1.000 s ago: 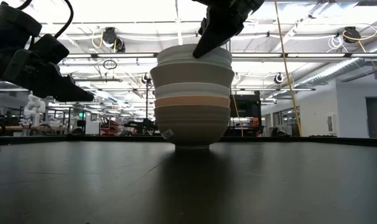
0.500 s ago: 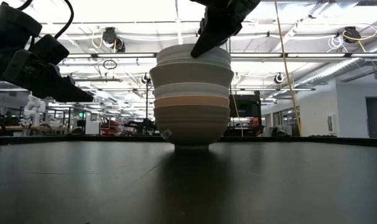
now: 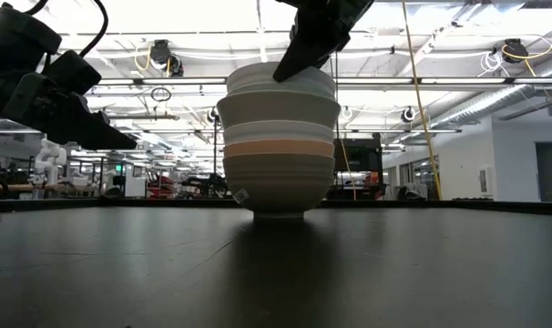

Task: Nest bowls inside each other
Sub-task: Stack the white bowl on top of the light green bowl

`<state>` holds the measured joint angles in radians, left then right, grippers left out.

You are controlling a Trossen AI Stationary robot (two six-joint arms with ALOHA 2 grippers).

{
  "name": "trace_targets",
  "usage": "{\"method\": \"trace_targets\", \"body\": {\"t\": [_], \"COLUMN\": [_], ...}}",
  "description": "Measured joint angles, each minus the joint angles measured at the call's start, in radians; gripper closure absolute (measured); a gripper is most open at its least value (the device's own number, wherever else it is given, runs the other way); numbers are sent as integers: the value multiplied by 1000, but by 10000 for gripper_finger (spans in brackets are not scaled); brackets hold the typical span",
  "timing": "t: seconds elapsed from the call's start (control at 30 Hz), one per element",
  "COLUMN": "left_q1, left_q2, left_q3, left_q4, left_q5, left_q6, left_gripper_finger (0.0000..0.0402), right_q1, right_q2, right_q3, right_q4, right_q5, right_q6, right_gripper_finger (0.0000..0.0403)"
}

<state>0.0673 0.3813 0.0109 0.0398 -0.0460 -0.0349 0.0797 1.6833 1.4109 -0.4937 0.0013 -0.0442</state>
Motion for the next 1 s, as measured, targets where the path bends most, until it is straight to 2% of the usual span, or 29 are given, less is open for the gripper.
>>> {"method": "trace_targets", "body": {"t": [1.0], "left_q1": [0], "left_q2": [0], "left_q3": [0], "left_q4": [-10], "left_q5": [1], "left_q6": [0], "left_gripper_finger": [220], "right_q1": [-10], "right_q2": [-1], "right_q3": [1], "right_q4": [-19], "right_q5": [-7], "right_q6": [7], "right_gripper_finger": [403]}}
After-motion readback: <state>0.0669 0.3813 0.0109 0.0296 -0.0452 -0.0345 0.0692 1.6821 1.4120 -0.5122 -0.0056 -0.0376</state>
